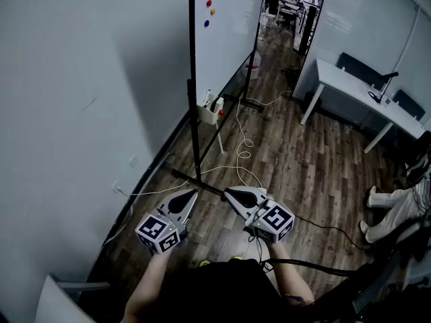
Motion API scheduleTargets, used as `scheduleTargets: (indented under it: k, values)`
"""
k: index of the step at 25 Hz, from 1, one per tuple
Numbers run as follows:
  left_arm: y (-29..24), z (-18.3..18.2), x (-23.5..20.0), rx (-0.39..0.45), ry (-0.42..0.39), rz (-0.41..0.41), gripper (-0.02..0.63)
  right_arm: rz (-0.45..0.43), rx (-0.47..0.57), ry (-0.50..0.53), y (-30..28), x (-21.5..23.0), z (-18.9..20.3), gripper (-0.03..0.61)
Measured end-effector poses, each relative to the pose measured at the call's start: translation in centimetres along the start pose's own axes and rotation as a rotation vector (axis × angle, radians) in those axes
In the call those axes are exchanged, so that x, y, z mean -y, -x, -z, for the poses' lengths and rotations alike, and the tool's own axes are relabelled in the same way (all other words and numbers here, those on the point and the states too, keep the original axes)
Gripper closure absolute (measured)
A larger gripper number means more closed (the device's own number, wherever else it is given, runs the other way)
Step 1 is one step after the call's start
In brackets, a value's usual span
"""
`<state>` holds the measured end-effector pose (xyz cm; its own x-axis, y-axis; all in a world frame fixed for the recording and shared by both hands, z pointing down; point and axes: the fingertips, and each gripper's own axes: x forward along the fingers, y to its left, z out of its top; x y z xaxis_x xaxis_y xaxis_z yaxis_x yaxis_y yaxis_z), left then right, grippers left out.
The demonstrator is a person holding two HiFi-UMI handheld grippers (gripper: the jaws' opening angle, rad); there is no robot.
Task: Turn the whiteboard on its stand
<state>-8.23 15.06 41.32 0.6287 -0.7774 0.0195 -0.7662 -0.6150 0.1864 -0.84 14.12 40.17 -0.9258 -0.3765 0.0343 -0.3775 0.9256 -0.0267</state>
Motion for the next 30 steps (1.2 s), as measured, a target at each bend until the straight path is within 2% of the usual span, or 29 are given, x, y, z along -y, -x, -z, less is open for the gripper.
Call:
scheduleTargets:
  k: [7, 13, 21, 30]
  values:
    - [0.3, 0.2, -0.2, 0.008, 0.013, 0.000, 0.617, -0.004, 0.006, -0.046, -0.3, -0.4, 0.3, 0.555]
    - [0.8, 0.0, -0.4, 0.016, 0.023, 0.008, 0.617, 0.002, -0.041, -0.027, -1.1, -1.0, 1.2, 0.555]
    - [2.4, 2.0, -0.9, 0.003, 0.056, 0.016, 0.617, 0.035, -0.117, -0.032, -1.8, -2.2, 3.7, 0.555]
    - [2.4, 2.2, -1.5, 0.014, 0.078, 0.021, 0.615, 0.032, -0.125, -0.056, -2.5, -2.3, 4.5, 0.554]
